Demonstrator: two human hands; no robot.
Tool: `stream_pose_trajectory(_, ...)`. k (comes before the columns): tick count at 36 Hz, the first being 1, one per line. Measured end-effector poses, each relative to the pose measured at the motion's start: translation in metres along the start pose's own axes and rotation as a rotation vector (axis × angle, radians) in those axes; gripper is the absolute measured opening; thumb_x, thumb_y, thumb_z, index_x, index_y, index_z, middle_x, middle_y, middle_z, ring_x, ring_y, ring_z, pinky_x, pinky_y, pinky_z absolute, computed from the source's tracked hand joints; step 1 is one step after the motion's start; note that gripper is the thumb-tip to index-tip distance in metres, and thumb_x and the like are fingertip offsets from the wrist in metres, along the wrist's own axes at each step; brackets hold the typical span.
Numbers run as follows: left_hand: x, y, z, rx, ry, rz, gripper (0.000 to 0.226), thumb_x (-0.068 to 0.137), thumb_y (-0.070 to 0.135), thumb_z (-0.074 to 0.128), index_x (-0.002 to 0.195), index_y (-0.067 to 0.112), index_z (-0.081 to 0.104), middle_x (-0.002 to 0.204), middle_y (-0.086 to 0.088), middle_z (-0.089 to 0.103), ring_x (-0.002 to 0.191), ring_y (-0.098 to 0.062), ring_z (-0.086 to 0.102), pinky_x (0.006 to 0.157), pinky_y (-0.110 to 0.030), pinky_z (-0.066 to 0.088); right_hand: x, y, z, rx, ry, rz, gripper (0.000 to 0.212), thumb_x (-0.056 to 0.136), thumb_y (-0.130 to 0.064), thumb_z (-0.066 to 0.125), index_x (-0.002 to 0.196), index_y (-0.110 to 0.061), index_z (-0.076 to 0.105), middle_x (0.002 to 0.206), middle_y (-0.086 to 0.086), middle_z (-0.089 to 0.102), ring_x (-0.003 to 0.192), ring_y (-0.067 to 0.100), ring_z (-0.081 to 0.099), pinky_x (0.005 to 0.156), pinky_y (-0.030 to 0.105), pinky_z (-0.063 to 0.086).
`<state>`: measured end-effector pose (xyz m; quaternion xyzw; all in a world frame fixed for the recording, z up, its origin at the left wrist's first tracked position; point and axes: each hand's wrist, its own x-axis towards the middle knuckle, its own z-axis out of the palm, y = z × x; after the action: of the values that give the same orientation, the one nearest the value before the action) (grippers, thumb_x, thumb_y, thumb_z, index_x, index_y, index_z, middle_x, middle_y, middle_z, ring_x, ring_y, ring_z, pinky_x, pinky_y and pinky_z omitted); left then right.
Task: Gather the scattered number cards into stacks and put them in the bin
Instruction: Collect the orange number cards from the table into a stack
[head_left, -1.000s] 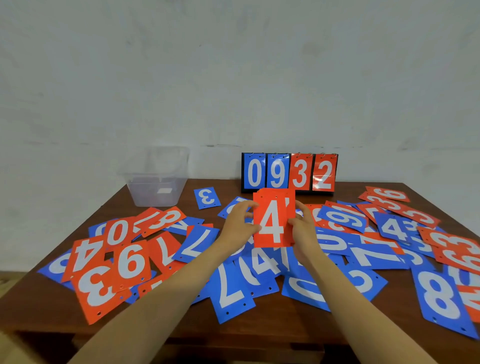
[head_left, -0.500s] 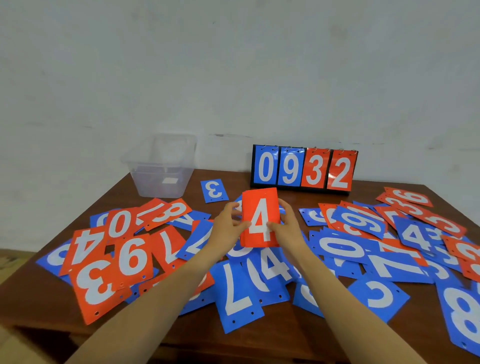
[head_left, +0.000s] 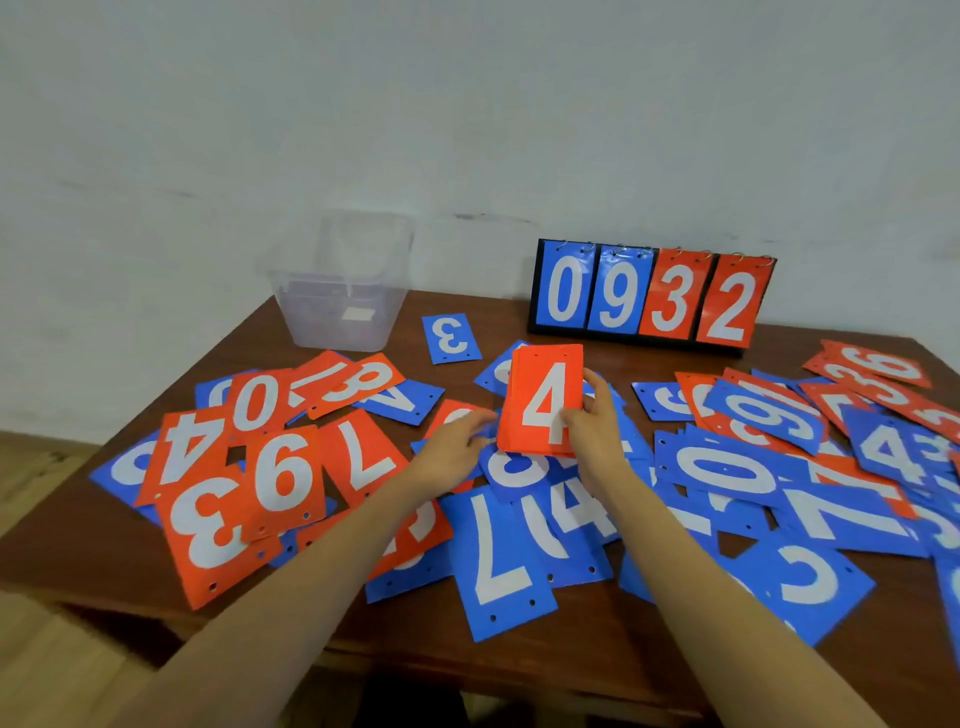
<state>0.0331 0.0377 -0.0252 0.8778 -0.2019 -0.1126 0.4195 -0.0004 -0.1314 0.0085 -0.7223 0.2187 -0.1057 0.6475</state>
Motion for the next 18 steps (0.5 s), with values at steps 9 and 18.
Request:
stream_pose_trajectory(9, 0.041, 0.002, -0.041, 0.308, -0.004, -0.257, 0.080, 0.080, 0.012, 0.073, 0.146, 0.009, 0.028, 0.149, -0.012, 0.034, 0.134, -0.029, 0.039, 0.105, -0.037, 0.039, 0.001, 0.003, -0.012, 0.017, 0.001, 0.039, 0.056, 0.096, 0.001, 0.040, 0.143, -0.028, 0.030, 0.139, 0.005, 0.046, 0.117, 0.021, 0.051, 0.074, 0.029, 0.050)
stream_pose_trajectory(18, 0.063, 0.017, -0.057, 0.660, -0.320, -0.275, 0.074, 0.082, 0.039, 0.070, 0.143, 0.017, 0.035, 0.147, -0.008, 0.035, 0.135, -0.030, 0.029, 0.109, -0.045, 0.030, 0.001, 0.006, -0.019, 0.014, 0.007, 0.058, 0.055, 0.097, 0.000, 0.042, 0.143, -0.027, 0.030, 0.142, 0.006, 0.044, 0.124, 0.024, 0.049, 0.076, 0.031, 0.049)
